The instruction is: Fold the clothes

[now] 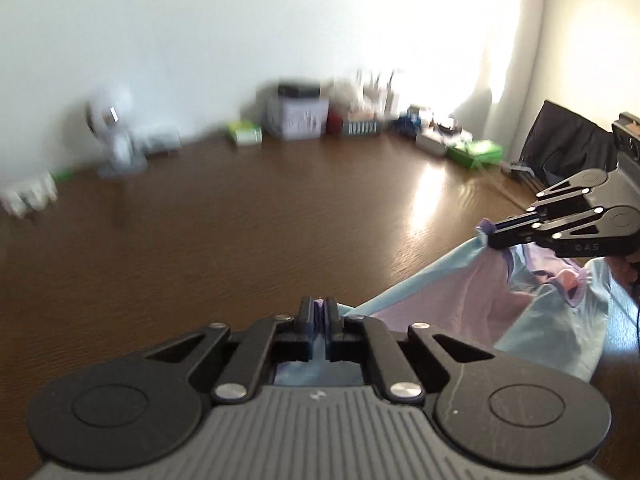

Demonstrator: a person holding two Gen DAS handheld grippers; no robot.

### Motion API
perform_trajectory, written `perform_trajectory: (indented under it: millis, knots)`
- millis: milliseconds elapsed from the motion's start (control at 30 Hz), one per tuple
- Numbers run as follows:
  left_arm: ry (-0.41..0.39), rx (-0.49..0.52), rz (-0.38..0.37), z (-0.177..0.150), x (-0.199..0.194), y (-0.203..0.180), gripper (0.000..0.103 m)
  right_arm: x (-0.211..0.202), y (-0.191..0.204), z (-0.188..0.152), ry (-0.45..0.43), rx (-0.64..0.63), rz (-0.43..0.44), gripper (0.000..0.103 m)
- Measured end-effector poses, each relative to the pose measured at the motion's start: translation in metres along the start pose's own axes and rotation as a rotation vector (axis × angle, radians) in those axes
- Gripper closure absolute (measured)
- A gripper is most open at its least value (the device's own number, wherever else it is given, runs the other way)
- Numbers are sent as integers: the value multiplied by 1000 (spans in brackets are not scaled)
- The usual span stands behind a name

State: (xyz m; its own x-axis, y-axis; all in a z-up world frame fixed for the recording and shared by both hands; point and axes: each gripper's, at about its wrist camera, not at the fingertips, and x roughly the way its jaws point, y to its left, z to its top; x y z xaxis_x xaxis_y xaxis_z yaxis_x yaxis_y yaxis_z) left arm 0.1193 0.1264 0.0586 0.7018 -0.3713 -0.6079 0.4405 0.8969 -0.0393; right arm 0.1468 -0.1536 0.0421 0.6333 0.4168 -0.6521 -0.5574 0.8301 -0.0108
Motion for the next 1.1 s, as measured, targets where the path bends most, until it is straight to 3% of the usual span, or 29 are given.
perform_trajectory:
  millis: [133, 300, 367, 433, 467, 533, 667, 733, 767, 800, 867, 967, 1100]
  knots:
    - [-28, 43, 34, -30, -36, -36, 99, -47, 23, -18, -38, -83, 24, 98]
    - [-1, -32, -5, -72, -51, -44, 97, -65, 50, -61, 46, -111, 56, 94]
    - [13, -67, 21, -77, -54, -39, 75, -73, 53, -70, 66, -99, 52, 90]
    - [-17, -95, 21, -79, -64, -33, 61, -90, 46, -68, 27, -61, 54, 77]
    - [-38, -114, 22, -79, -68, -28, 54, -95, 35, -63, 4, -26, 28, 65]
    - [-70, -159, 40, -76, -73, -16, 47, -104, 14, -53, -40, 47, -26, 59]
    - [-42, -184, 80, -66, -54, -4, 45, -56, -33, -30, 67, 198, -123, 59]
    - [-11, -161, 80, -65, -45, -6, 45, -26, -48, -29, 130, 252, -126, 62]
    - [5, -148, 78, -66, -41, -9, 45, -19, -52, -32, 141, 267, -149, 78]
    - [20, -134, 75, -67, -38, -11, 45, -11, -56, -35, 151, 281, -173, 102]
    - [53, -113, 82, -72, -32, -15, 45, -17, -53, -39, 121, 267, -218, 101]
    - [71, -93, 101, -78, -28, -20, 40, -65, -34, -52, -27, 188, -220, 102]
    - [67, -78, 122, -83, -27, -26, 34, -135, -9, -104, -143, 183, -311, 102]
